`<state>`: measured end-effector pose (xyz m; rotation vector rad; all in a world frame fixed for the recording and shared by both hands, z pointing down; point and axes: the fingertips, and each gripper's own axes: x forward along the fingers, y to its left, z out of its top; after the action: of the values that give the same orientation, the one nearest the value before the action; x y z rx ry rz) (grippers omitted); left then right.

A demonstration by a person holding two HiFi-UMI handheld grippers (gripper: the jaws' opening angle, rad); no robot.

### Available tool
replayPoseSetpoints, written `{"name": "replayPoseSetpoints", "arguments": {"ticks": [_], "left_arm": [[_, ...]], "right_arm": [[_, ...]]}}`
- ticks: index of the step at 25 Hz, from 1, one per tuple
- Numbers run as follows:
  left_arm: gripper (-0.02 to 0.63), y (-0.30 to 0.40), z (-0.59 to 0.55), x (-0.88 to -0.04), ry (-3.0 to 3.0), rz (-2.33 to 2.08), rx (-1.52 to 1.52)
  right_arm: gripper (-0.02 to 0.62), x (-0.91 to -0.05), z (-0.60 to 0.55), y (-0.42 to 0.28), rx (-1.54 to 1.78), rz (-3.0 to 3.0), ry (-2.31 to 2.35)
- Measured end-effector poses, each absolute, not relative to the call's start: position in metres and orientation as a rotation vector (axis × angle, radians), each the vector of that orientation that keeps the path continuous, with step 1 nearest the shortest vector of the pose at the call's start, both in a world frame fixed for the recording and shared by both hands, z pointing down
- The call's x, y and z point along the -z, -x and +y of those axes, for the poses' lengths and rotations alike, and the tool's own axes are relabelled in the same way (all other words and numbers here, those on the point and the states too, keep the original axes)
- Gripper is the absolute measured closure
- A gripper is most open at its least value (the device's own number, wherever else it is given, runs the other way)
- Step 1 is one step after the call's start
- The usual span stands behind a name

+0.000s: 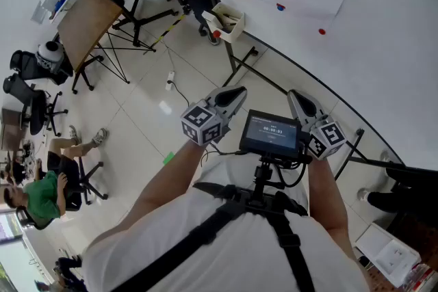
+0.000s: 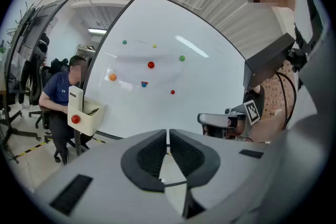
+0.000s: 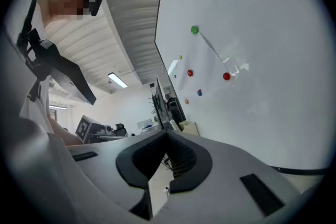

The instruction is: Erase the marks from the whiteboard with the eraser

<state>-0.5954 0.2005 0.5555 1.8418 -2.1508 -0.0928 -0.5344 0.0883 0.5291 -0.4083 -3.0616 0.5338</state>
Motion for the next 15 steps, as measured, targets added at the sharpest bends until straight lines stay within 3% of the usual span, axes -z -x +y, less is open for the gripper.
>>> {"name": "replayPoseSetpoints", "arguments": {"ticks": [15], "left_arm": [[0.542, 0.611, 0.162, -0.542, -1.692, -2.255, 0.141]], "right_arm": [[0.580, -0.518, 0.045, 0.530, -0.579, -3.044, 0.444]]}}
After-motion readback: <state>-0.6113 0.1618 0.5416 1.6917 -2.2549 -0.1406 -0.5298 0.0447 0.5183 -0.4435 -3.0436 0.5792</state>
